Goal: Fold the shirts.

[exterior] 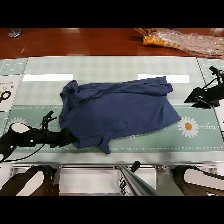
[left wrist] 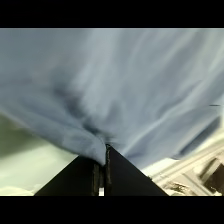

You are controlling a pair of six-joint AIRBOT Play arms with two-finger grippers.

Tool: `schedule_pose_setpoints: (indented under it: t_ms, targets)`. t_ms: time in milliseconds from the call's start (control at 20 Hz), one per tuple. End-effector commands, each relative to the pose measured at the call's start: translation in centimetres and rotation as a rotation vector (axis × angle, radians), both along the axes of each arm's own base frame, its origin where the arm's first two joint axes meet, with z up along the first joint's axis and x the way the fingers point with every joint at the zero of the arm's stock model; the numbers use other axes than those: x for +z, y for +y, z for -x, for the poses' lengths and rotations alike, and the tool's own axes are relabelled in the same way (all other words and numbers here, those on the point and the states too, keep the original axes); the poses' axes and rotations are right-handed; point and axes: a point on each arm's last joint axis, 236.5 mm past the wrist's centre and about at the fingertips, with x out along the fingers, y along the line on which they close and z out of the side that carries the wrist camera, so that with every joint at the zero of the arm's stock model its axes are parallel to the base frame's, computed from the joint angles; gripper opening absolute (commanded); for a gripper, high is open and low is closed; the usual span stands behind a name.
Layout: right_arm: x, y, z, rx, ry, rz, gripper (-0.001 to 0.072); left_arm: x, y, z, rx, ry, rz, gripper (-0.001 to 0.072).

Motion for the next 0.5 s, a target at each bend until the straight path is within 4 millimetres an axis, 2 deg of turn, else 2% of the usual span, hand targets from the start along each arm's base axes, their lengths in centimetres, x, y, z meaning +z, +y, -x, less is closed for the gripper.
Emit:
schedule_pose_setpoints:
  t_ms: [0, 150, 250, 350, 450]
  targets:
    - [-0.2, -0.4, 0.7, 0.014, 0.027, 0.018, 0.053, 0.6, -1.0, -1.0, 0.017, -0.033, 0.042, 0.0021]
    - [-0.6, -2.2, 1.5, -0.02, 0.043, 0.038, 0.0488, 0.9, -1.3, -0.5, 0.001, -0.019, 0.058, 0.0021]
    - [-1.0, -2.6, 1.9, -0.108, 0.033, -0.05, 0.0503, 1.0, -1.5, -0.2, -0.009, -0.011, 0.069, 0.0021]
    - [-1.9, -3.6, 2.8, -0.165, 0.036, -0.078, 0.0582, 1.0, -1.5, -0.2, -0.009, -0.011, 0.069, 0.0021]
    - [-2.7, -4.6, 3.2, -0.206, 0.034, -0.074, 0.0581, 1.0, -1.5, -0.2, -0.009, -0.011, 0.069, 0.0021]
